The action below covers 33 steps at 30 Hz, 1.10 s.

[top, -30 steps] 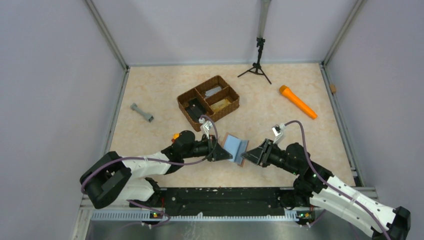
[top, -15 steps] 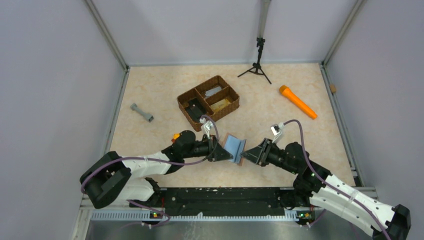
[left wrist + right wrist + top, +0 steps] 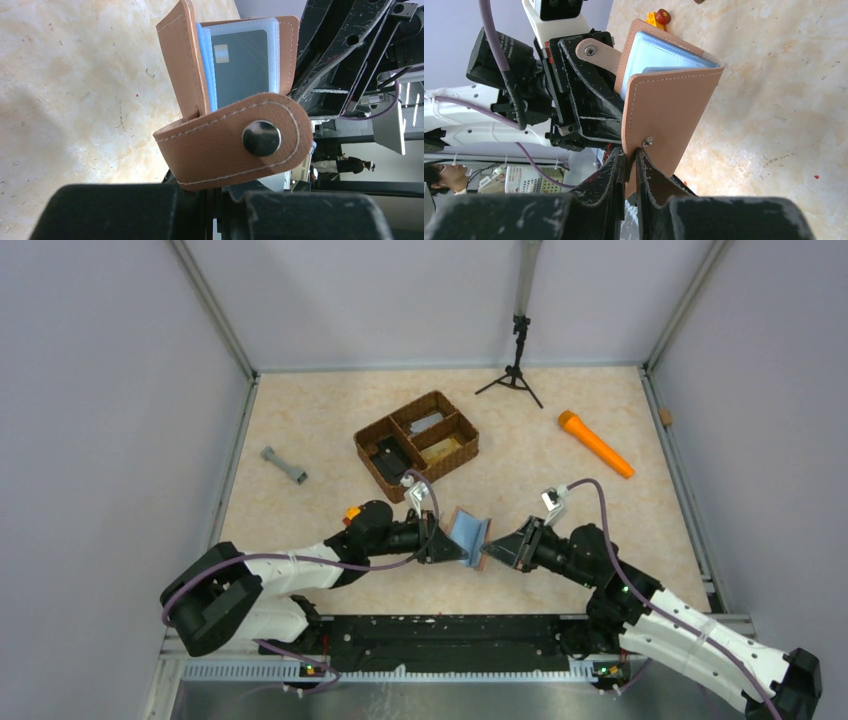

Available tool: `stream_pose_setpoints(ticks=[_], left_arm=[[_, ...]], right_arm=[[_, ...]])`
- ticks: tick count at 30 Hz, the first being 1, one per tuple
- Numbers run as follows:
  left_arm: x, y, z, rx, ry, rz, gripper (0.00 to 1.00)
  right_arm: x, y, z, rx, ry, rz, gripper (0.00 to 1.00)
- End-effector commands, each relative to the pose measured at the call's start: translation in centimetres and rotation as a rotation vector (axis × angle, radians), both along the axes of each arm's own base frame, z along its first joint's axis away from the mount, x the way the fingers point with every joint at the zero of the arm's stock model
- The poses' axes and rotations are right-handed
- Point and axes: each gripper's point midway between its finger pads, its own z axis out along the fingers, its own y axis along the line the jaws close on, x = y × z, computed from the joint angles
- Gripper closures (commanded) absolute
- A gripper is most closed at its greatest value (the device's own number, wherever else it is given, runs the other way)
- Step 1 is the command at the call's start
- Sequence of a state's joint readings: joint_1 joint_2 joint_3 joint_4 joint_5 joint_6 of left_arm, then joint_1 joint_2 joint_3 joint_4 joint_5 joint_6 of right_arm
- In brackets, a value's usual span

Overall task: Take the credit cards out of the card holder
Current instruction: Remove the credit card from the card holder.

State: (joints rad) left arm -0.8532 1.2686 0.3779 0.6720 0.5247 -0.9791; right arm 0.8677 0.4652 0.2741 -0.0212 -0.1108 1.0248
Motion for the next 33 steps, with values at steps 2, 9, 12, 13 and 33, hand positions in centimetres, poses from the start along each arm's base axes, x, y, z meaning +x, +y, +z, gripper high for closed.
stream_pose_setpoints(ticks=[2,9,12,13,33], left_arm=[[-0.43,-1.49,4.26,-0.119,-0.079,-0.062,1.0],[-0.55,-1.6,4.36,-0.118,-0.087,-0.061,1.0],[-0.59,-1.59,4.46,-0.118,-0.087,-0.063,1.0],[-0.62,-1.65,4.57,-0.12,-0.089,-0.065,1.0],[-0.44,-1.6,4.45,-0.098,-0.096,-0.05,1.0]], right_arm=[[0.33,0.29,0.43,0.011,-0.015,-0.001,0.82],[0.38,0.24,0.33,0.007,-0.014,-0.004,0.76],[0.37,0.2,0.21,0.003,-0.011,-0.005,0.79],[0.34,0.21,0.26,0.006,-0.012,-0.004,0.76],[0.14,0.11,-0.11,-0.019,-0.016,0.009,0.45]])
